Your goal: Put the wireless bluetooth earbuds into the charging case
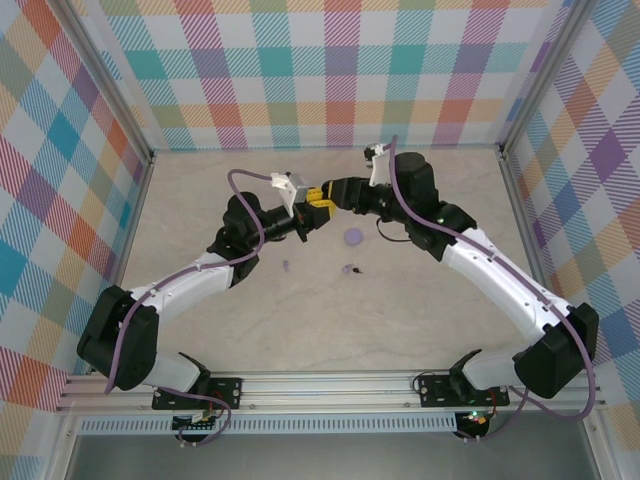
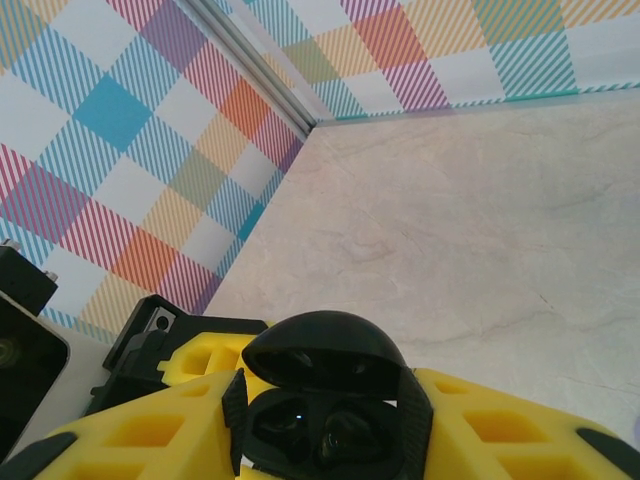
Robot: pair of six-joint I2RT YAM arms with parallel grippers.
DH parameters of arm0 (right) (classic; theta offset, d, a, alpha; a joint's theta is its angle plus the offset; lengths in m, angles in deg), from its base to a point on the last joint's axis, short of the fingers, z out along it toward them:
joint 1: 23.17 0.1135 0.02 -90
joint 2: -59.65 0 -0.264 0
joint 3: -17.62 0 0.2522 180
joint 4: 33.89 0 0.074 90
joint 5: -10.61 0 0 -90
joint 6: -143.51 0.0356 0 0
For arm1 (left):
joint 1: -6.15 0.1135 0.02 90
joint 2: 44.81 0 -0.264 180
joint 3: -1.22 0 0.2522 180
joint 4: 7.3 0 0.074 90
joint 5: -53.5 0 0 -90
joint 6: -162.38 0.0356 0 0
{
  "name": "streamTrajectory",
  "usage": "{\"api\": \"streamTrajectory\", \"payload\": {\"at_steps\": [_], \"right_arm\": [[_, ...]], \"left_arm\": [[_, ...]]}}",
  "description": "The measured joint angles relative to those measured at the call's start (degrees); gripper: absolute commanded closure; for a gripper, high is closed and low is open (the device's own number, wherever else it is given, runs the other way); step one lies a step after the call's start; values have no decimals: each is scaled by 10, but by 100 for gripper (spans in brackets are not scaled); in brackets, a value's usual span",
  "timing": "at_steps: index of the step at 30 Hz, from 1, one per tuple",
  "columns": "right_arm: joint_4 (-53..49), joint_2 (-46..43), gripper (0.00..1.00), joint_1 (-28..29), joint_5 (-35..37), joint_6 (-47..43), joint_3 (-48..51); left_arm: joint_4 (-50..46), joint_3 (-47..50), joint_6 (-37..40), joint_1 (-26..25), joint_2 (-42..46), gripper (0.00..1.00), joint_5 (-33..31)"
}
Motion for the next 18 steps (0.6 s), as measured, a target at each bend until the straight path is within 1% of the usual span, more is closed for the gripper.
{"api": "streamTrajectory", "payload": {"at_steps": [5, 11, 14, 18], "right_arm": [[-38, 1, 54, 0, 30, -13, -9], [-126, -1, 49, -5, 110, -29, -10], [-175, -4, 49, -12, 141, -36, -5], [-232, -9, 50, -20, 151, -44, 24]], "left_arm": [[-19, 0, 3, 0, 0, 98, -19], [-49, 7, 11, 0, 6, 98, -52], [-62, 20, 10, 3, 17, 98, -53], [-80, 38, 8, 14, 35, 98, -46]]}}
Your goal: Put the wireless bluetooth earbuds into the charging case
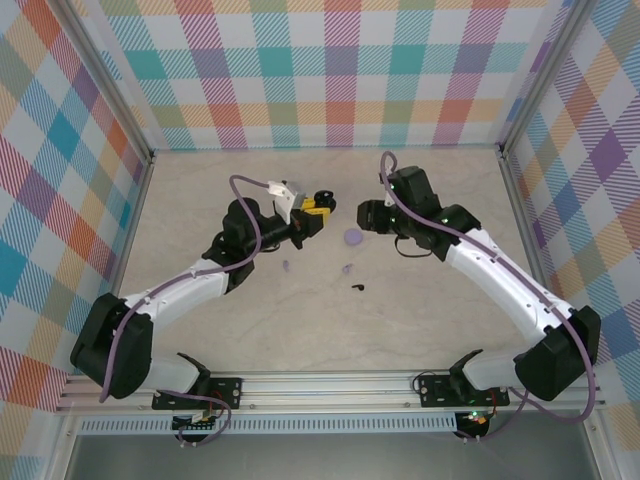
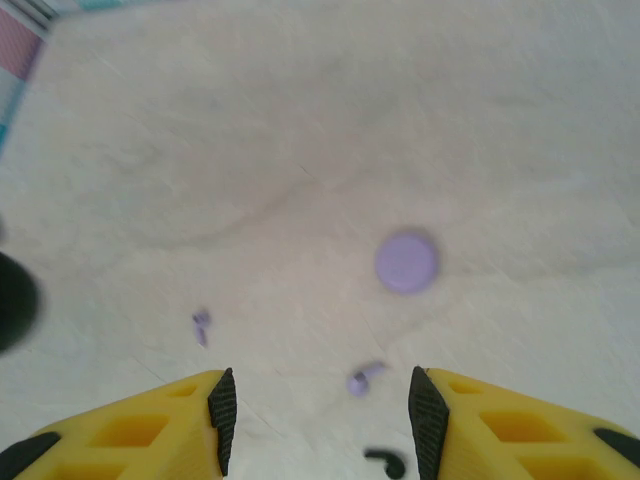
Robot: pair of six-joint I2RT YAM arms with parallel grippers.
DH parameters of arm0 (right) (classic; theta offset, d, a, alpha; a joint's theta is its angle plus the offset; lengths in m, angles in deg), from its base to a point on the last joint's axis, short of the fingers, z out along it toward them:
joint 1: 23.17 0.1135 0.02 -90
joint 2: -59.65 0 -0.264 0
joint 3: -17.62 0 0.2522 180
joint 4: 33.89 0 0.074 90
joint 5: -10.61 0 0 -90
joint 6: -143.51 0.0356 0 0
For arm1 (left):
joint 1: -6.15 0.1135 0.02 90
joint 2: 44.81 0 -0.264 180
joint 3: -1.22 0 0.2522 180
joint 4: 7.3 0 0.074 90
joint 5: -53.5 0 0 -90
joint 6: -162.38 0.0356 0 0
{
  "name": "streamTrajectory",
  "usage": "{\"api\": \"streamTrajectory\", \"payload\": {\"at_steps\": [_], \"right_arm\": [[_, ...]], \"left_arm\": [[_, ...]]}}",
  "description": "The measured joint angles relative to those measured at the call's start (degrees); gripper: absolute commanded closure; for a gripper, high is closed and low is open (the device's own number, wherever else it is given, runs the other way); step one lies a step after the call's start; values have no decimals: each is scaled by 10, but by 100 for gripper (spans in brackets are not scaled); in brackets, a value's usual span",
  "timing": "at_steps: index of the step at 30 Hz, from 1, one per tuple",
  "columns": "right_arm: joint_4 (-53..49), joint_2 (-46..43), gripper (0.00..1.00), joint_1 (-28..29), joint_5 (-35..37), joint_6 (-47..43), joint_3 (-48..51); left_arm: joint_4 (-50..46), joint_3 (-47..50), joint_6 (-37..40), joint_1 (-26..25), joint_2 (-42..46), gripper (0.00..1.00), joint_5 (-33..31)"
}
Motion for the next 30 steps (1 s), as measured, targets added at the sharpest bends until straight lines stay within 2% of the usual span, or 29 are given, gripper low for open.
{"api": "streamTrajectory", "payload": {"at_steps": [6, 13, 21, 30], "right_arm": [[-52, 22, 54, -1, -42, 14, 70], [-47, 81, 57, 1, -109, 73, 139], [-31, 156, 59, 23, -146, 113, 137], [-22, 220, 58, 40, -141, 133, 104]], "left_arm": [[-34, 21, -10, 27, 40, 97, 15], [-64, 48, -14, 38, 90, 97, 19], [-92, 56, -14, 38, 119, 97, 9], [-104, 62, -14, 38, 125, 97, 4]]}}
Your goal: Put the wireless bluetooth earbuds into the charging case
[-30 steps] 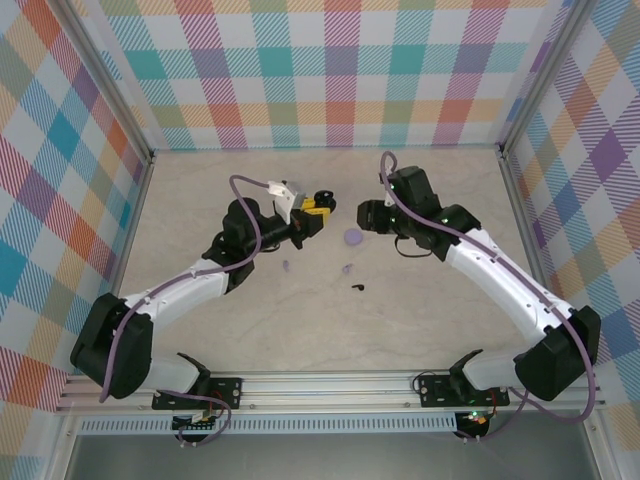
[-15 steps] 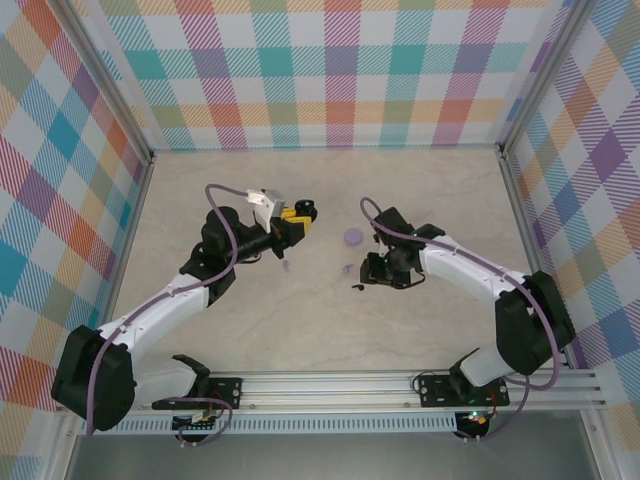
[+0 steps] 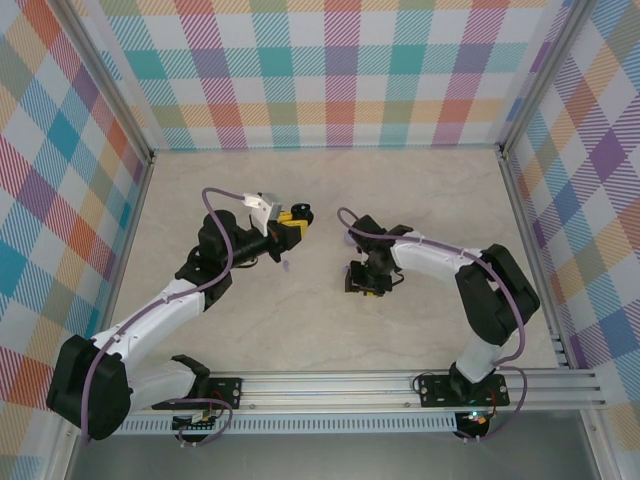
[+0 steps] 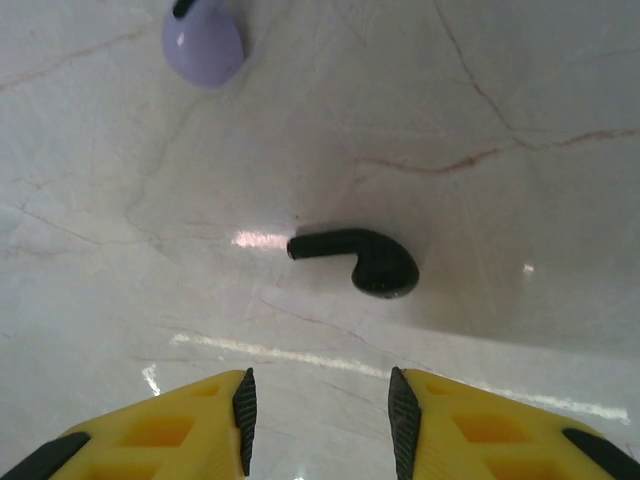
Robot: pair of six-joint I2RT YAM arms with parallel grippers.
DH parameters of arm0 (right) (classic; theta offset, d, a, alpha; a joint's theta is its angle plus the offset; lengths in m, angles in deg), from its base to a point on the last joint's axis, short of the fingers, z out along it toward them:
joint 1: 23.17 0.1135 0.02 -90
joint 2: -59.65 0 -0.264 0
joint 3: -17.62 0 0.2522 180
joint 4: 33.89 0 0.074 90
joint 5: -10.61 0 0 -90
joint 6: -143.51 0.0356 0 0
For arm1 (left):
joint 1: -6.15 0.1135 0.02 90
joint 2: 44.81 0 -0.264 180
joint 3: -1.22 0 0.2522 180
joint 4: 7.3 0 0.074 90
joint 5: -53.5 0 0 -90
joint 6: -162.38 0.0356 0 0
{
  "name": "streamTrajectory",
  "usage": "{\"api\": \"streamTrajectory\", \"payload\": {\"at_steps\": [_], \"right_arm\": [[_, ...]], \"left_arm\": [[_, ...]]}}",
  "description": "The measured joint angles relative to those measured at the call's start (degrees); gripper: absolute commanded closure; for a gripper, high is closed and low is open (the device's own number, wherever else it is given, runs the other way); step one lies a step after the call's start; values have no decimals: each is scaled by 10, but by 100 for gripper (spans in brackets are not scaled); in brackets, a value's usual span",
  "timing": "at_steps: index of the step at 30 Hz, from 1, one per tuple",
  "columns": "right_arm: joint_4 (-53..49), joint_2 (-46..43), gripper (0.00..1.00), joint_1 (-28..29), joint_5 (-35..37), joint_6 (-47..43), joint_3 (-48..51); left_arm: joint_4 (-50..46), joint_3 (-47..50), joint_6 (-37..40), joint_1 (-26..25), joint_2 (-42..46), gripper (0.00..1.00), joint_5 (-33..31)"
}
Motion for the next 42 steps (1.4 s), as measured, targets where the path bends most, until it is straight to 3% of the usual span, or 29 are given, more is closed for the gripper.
{"api": "streamTrajectory", "payload": {"at_steps": [27, 42], "right_arm": [[-45, 79, 55, 30, 90, -39, -130], [-53, 78, 63, 34, 111, 16, -76]], "left_arm": [[-12, 0, 0, 0, 2, 99, -10], [-12, 1, 0, 0, 2, 99, -10]]}}
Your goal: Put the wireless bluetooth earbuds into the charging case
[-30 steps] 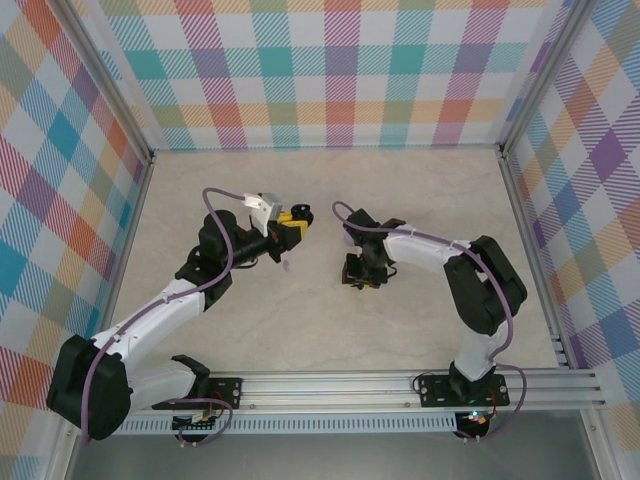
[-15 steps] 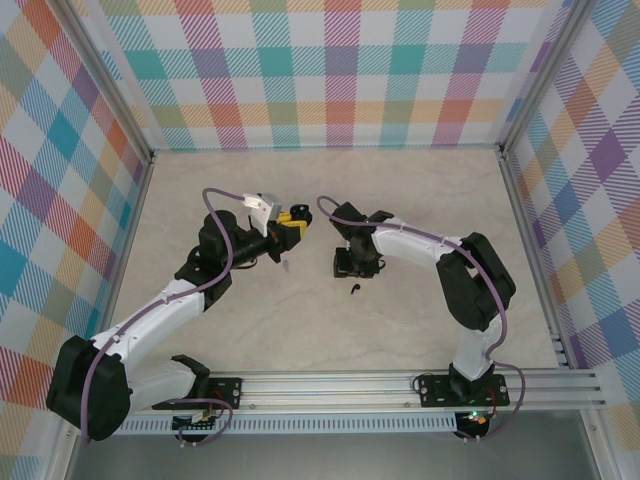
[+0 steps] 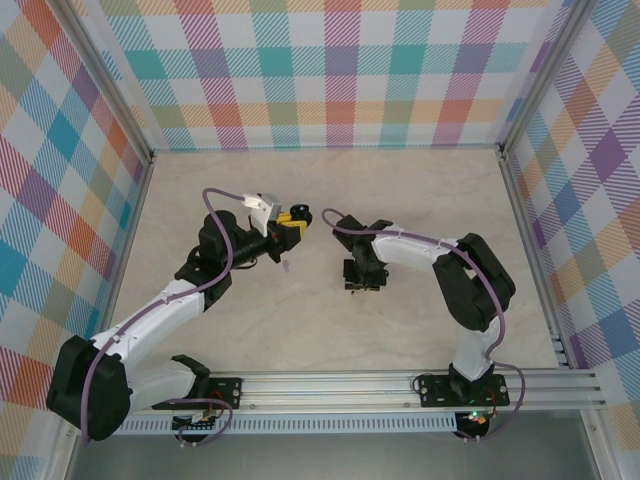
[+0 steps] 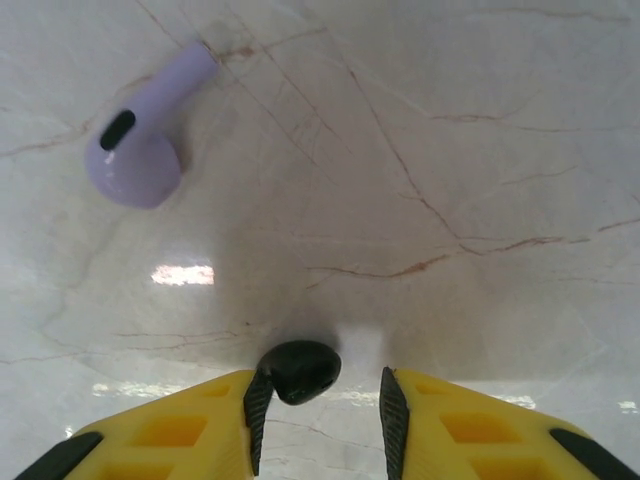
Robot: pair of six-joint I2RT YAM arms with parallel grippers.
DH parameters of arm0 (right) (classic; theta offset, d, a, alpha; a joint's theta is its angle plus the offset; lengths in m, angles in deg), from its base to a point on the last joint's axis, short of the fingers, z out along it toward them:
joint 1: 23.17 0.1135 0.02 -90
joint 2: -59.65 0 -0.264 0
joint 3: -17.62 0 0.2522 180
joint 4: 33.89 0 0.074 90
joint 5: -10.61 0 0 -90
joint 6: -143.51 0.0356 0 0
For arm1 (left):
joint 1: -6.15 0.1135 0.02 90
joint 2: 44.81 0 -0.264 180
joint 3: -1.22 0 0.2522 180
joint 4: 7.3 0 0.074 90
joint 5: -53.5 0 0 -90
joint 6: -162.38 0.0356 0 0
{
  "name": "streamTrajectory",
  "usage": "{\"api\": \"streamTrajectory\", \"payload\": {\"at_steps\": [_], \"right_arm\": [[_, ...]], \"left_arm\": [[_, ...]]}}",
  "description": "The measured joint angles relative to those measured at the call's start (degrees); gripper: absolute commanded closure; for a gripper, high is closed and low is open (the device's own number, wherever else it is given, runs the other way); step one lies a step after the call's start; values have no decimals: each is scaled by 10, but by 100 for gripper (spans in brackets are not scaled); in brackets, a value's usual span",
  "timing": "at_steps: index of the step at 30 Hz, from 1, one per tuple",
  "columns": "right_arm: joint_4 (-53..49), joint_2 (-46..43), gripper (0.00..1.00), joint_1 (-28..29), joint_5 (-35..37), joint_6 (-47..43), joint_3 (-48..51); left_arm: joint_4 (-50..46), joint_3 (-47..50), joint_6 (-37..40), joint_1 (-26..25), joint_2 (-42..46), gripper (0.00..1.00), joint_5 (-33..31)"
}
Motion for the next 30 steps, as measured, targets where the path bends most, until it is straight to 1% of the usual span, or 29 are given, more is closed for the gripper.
{"api": "streamTrajectory", "payload": {"at_steps": [6, 14, 25, 30], "right_arm": [[10, 6, 66, 3, -9, 4, -2], [5, 31, 67, 6, -12, -5, -35], [-26, 57, 65, 19, 1, -43, -68], [-47, 65, 64, 23, 1, -78, -78]], "left_arm": [[0, 0, 0, 0, 0, 99, 0], [0, 0, 0, 0, 0, 99, 0], [0, 0, 0, 2, 0, 99, -2], [0, 0, 0, 3, 0, 99, -9]]}}
